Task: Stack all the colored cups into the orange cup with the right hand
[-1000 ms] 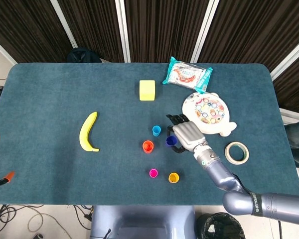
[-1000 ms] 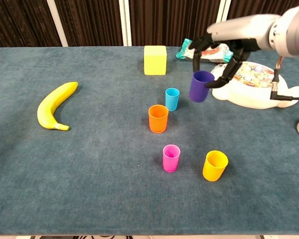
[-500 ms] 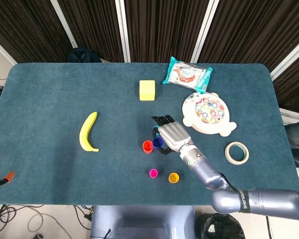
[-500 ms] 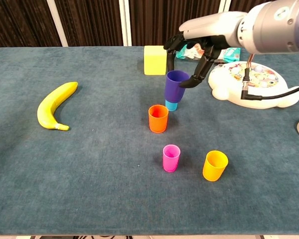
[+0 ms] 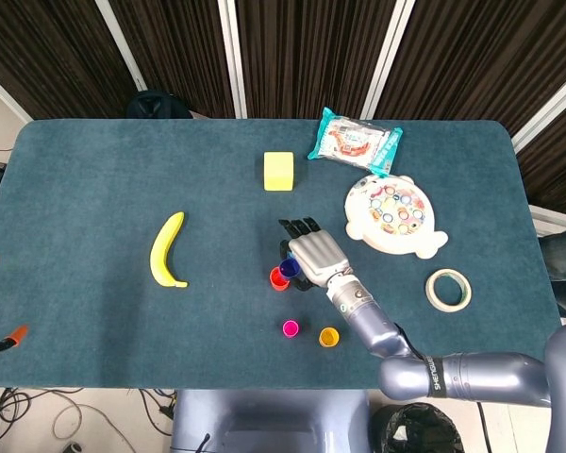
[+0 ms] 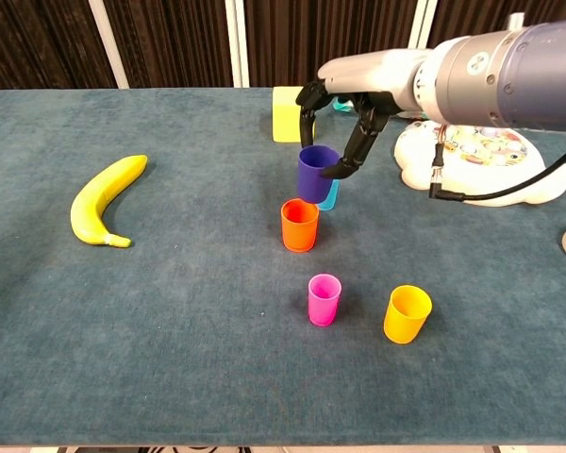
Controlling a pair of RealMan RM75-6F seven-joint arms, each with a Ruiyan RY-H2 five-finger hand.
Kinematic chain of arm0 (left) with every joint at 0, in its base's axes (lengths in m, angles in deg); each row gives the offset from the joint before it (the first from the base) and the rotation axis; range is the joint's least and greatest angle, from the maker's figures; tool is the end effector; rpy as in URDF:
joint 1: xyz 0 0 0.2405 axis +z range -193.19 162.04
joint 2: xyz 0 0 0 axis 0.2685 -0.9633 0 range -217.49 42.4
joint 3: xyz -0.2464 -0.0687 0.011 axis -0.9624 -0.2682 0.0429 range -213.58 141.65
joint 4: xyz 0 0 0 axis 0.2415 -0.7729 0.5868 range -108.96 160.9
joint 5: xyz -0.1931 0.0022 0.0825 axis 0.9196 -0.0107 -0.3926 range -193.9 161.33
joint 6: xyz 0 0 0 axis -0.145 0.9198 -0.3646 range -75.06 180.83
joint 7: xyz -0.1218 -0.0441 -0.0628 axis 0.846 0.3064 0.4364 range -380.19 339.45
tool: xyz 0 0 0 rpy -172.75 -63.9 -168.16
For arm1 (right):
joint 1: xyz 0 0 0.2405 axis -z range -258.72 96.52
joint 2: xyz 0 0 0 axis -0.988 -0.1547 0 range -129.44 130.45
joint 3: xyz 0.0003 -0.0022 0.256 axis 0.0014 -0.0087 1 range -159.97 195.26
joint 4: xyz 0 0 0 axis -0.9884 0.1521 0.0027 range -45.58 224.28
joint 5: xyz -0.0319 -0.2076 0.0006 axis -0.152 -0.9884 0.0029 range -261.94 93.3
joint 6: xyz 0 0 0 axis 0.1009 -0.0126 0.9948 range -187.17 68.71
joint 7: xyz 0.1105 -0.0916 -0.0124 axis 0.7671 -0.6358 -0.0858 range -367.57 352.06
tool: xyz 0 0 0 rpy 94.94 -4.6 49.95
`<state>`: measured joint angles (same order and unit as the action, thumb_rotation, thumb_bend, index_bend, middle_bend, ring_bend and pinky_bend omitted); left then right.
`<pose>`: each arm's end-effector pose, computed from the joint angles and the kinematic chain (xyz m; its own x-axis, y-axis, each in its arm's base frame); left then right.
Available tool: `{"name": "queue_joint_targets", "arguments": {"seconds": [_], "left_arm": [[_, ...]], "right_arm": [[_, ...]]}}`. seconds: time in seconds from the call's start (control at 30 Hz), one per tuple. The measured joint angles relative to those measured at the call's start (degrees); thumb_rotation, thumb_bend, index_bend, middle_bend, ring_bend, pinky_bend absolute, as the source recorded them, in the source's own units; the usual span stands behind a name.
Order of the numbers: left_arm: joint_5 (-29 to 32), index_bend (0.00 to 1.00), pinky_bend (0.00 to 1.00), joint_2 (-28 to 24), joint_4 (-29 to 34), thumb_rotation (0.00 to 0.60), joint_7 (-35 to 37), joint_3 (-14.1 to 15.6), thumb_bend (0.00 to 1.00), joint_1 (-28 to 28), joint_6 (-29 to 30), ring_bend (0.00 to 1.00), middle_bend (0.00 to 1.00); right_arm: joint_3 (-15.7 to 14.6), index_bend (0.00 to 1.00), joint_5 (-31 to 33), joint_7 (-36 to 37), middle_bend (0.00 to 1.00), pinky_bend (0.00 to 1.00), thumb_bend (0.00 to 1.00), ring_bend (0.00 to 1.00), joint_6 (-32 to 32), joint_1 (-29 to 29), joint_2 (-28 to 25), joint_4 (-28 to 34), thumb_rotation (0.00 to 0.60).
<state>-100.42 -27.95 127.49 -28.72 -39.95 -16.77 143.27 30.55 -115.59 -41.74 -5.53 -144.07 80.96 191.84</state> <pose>-0.2938 0.1633 0.1861 0.4554 -0.0705 0.8875 0.8895 0.0794 -0.4501 -0.0373 -0.3547 0.0039 0.4488 -0.3850 0.8064 -0.8668 -0.4070 0.2881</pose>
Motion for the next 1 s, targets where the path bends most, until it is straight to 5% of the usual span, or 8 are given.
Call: {"name": "queue_joint_targets", "arguments": {"seconds": [1.0], "left_arm": [[0.5,0.00,0.04,0.0,-0.1,0.600,0.0,-0.1,0.00,-0.2,-0.5,0.00,0.00]], "right_arm": [[-1.4,0.52,1.0,-0.2,0.00,0.06,0.43,0.07,1.6,-1.4,5.7,-4.6,0.600]]}}
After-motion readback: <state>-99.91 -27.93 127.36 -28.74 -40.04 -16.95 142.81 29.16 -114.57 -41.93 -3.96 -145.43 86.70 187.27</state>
